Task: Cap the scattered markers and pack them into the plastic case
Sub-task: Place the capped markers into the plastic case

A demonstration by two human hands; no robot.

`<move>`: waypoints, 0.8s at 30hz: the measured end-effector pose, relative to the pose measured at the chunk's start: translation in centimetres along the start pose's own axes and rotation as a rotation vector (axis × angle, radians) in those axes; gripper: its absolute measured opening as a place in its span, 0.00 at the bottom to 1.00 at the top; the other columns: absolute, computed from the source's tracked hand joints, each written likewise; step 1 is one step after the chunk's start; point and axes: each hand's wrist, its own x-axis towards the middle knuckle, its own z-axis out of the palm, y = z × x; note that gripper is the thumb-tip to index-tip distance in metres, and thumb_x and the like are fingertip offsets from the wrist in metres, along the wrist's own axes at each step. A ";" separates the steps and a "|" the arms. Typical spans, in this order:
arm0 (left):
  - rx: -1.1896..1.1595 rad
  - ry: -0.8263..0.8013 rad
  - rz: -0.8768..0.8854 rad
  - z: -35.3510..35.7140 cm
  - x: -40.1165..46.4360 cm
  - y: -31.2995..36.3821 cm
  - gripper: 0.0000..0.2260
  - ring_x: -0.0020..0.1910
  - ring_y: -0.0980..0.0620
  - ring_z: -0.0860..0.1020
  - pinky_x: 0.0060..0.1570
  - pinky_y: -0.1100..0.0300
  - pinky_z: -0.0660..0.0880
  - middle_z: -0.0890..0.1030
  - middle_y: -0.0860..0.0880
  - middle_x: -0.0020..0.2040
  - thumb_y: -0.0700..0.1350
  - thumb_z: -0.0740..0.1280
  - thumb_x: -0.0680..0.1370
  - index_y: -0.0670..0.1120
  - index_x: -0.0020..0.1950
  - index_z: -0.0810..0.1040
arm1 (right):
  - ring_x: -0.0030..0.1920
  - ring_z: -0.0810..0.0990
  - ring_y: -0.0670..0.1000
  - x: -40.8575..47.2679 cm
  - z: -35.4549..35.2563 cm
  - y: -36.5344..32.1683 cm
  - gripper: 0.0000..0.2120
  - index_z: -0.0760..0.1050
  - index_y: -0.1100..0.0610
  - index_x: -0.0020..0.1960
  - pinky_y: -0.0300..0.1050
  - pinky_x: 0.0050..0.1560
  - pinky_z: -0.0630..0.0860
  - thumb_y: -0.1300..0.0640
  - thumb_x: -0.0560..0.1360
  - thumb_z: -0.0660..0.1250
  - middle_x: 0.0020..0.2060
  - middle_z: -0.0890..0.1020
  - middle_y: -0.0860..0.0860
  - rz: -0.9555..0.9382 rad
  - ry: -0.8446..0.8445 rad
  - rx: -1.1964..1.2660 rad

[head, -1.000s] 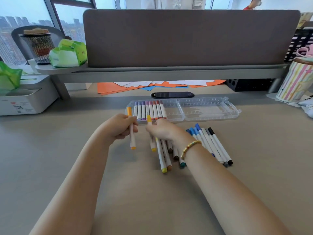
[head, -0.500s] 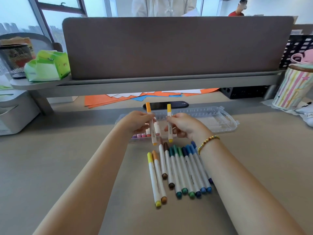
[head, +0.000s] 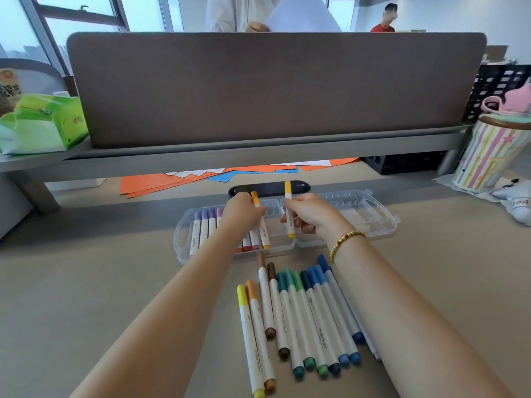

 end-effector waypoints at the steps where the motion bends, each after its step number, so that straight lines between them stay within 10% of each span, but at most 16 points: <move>1: 0.017 0.025 0.014 0.4 -0.1 -0.1 0.10 0.31 0.55 0.70 0.29 0.66 0.65 0.71 0.49 0.34 0.50 0.63 0.78 0.43 0.49 0.71 | 0.29 0.69 0.45 0.1 0.0 0.0 0.10 0.73 0.57 0.50 0.33 0.27 0.66 0.53 0.81 0.57 0.36 0.80 0.50 0.003 0.002 0.012; 11: 0.204 0.150 0.129 1.1 -0.9 -0.6 0.18 0.57 0.46 0.72 0.53 0.55 0.72 0.73 0.42 0.61 0.47 0.62 0.79 0.44 0.67 0.65 | 0.31 0.69 0.45 0.7 0.6 0.4 0.11 0.72 0.57 0.59 0.35 0.30 0.66 0.53 0.81 0.57 0.38 0.80 0.50 -0.041 0.009 0.074; 24: 0.542 -0.176 0.272 0.7 -1.6 -2.5 0.27 0.76 0.46 0.45 0.73 0.47 0.42 0.49 0.48 0.78 0.57 0.46 0.82 0.46 0.77 0.48 | 0.33 0.71 0.45 1.4 0.9 0.3 0.13 0.74 0.60 0.59 0.34 0.30 0.67 0.55 0.81 0.57 0.45 0.81 0.55 -0.053 -0.002 -0.056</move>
